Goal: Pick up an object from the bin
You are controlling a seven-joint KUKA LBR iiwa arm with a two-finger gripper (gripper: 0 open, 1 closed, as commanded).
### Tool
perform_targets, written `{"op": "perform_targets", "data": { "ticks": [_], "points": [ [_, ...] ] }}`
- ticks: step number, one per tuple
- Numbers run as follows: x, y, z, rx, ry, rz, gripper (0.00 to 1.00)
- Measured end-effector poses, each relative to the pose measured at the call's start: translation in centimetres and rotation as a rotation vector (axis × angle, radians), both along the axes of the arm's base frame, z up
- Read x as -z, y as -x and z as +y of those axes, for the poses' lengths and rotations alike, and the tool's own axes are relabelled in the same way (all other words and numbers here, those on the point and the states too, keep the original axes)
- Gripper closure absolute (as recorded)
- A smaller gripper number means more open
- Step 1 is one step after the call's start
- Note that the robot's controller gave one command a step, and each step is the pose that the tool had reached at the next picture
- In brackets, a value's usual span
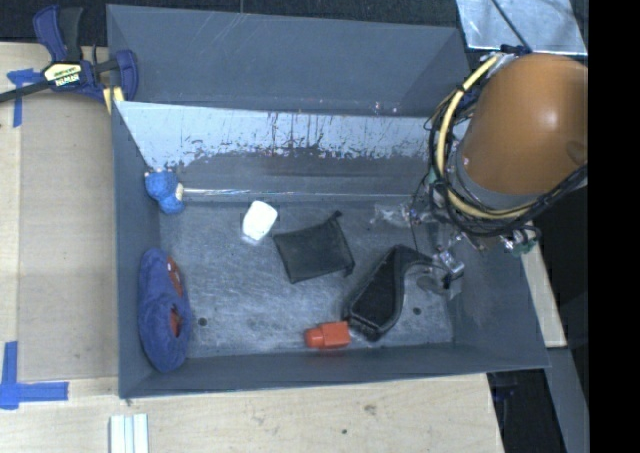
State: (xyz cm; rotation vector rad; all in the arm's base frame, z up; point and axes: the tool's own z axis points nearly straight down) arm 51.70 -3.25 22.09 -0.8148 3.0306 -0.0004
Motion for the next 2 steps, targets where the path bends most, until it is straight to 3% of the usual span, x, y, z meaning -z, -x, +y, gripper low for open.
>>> {"op": "perform_targets", "data": {
  "ticks": [1,2],
  "points": [
    [8.8,-2.2,1.7,-0.274,0.000,0.005,0.00],
    [13.8,-8.0,4.0,-0.235,-0.002,-0.010,0.00]
  ]
}}
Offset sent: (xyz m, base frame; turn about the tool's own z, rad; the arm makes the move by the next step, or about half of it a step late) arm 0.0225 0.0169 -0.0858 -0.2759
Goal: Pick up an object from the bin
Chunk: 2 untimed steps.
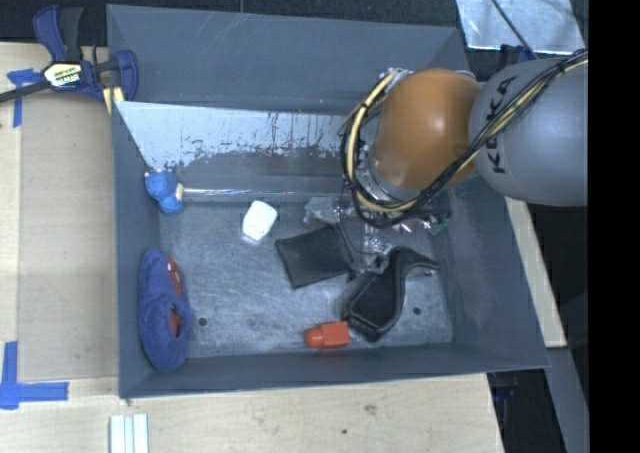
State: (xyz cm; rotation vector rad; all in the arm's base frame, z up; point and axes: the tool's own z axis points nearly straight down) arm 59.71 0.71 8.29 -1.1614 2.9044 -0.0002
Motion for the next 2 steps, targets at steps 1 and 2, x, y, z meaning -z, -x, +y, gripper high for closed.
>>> {"op": "perform_targets", "data": {
  "ticks": [1,2],
  "points": [
    [1.15,0.52,3.00,-0.072,0.004,0.007,0.00],
    [1.13,0.52,2.96,-0.070,0.003,0.008,1.00]
  ]
}}
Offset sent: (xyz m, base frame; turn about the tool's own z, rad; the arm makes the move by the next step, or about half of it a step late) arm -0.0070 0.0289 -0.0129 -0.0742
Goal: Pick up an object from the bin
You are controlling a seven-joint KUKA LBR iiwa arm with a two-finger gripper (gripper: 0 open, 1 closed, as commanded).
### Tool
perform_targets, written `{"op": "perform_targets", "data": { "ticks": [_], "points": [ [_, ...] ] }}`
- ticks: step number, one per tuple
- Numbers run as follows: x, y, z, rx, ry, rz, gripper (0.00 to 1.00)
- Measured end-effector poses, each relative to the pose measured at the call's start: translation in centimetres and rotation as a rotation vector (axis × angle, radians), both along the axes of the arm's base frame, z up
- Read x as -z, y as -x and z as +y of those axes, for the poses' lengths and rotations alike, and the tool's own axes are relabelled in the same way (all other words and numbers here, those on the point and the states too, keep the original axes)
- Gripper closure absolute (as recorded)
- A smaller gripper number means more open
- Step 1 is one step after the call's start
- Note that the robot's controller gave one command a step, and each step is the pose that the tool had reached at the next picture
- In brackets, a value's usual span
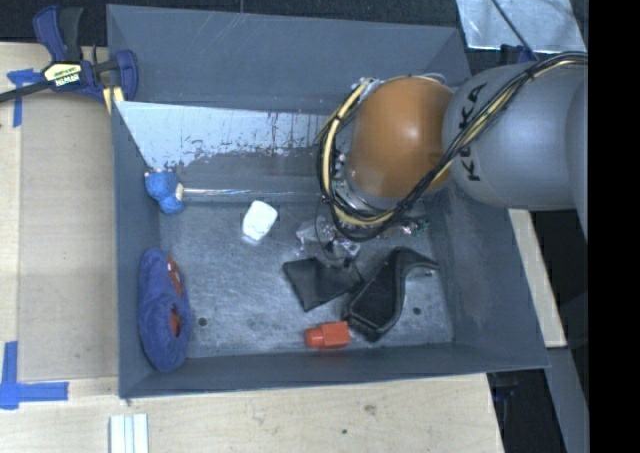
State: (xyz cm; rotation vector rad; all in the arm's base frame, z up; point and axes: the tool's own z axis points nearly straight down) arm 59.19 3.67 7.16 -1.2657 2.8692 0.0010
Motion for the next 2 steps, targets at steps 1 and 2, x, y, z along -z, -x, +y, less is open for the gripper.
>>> {"op": "perform_targets", "data": {
  "ticks": [1,2],
  "points": [
    [0.07,0.05,-0.05,0.001,0.001,0.002,0.00],
    [0.03,0.03,-0.04,0.001,0.000,0.001,1.00]
  ]
}}
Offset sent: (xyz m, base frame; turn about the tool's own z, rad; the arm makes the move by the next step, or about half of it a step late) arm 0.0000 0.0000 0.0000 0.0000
